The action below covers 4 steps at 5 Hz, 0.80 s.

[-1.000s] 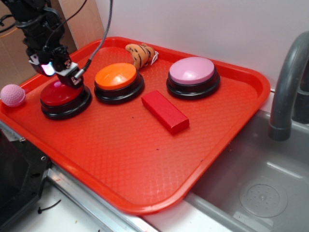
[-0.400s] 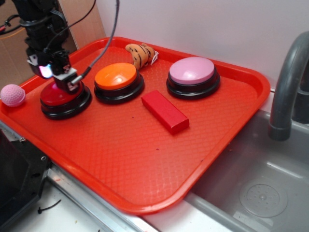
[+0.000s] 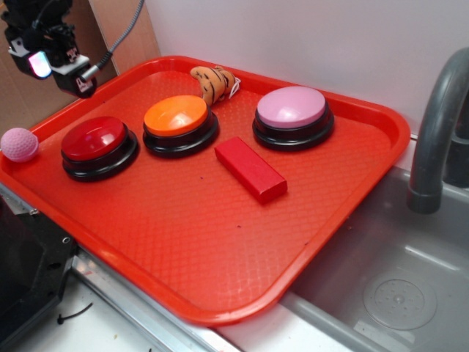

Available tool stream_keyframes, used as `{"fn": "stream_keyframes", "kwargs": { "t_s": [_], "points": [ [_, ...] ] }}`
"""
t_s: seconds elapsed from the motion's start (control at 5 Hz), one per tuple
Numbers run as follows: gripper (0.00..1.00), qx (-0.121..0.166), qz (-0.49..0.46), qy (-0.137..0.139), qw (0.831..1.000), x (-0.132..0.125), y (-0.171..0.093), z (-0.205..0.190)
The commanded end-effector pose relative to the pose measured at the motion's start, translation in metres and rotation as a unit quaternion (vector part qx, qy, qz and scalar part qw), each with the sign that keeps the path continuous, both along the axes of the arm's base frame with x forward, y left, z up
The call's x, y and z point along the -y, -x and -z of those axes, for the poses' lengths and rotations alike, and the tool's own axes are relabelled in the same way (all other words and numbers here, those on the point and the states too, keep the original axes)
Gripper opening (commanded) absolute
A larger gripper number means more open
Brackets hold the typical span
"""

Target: Push the red button.

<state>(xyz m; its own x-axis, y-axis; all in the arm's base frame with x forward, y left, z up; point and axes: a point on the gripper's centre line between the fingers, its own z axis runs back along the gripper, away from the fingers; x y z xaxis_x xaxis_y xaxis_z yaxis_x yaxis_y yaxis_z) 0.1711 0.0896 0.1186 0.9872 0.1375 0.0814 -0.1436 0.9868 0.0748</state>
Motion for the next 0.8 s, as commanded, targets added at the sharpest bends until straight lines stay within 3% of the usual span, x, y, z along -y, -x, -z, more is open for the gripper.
{"fn": "stream_keyframes", "kwargs": {
  "t_s": [0.0, 0.6],
  "points": [
    [1.0, 0.012, 0.0, 0.0, 1.0, -0.008, 0.004, -0.03],
    [1.0, 0.009, -0.008, -0.003, 1.0, -0.01, 0.009, -0.043]
  ]
}}
